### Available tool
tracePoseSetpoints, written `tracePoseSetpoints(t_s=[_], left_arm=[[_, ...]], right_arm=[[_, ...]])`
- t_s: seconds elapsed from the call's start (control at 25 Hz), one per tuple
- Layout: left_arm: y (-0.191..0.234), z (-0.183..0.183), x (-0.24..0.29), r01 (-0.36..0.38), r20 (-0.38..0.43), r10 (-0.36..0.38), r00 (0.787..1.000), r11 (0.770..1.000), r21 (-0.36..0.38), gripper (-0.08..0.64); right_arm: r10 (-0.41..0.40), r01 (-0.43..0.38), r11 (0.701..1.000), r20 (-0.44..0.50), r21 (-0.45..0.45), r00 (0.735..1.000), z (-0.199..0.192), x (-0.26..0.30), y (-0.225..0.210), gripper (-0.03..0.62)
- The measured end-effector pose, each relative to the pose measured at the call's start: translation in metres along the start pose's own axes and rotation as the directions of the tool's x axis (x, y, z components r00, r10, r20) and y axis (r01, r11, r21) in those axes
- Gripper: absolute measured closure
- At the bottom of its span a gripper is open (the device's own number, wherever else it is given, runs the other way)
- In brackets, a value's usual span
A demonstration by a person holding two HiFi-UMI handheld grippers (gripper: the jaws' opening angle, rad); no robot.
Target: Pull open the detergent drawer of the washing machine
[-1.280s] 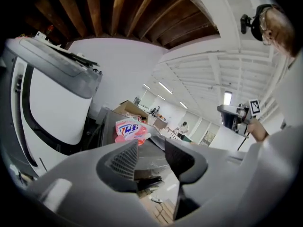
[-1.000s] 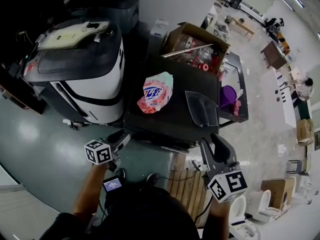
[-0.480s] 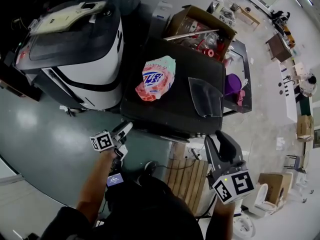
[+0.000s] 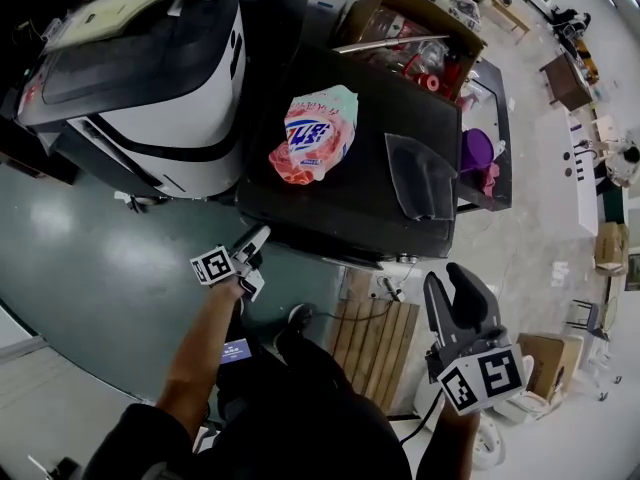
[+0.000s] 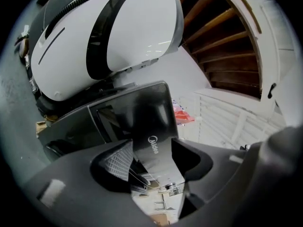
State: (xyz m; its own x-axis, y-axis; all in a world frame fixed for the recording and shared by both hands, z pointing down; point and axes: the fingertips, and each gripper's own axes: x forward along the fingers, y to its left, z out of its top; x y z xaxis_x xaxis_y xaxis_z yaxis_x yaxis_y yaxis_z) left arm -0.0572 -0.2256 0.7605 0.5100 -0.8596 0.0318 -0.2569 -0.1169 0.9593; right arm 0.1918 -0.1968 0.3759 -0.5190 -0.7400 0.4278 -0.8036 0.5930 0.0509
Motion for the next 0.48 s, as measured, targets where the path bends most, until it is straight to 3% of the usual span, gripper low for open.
tracePoseSetpoints(t_s=[0.24, 0.48], left_arm=[[0.011, -0.003, 0.012, 0.045, 0.008, -0.045, 0.999, 0.999, 0.016, 0.250], [0.011, -0.002, 0.026, 0.161, 0.006, -0.162, 0.987, 0.987, 0.009, 0.196]], right_arm=[[-0.003, 0.003, 1.000, -0.034, 0.013, 0.999, -0.012, 0.006, -0.003, 0.463], [-0.001, 0.003, 1.000, -0.074, 0.022, 0.997, -0.028, 0.010, -0.005, 0.463]])
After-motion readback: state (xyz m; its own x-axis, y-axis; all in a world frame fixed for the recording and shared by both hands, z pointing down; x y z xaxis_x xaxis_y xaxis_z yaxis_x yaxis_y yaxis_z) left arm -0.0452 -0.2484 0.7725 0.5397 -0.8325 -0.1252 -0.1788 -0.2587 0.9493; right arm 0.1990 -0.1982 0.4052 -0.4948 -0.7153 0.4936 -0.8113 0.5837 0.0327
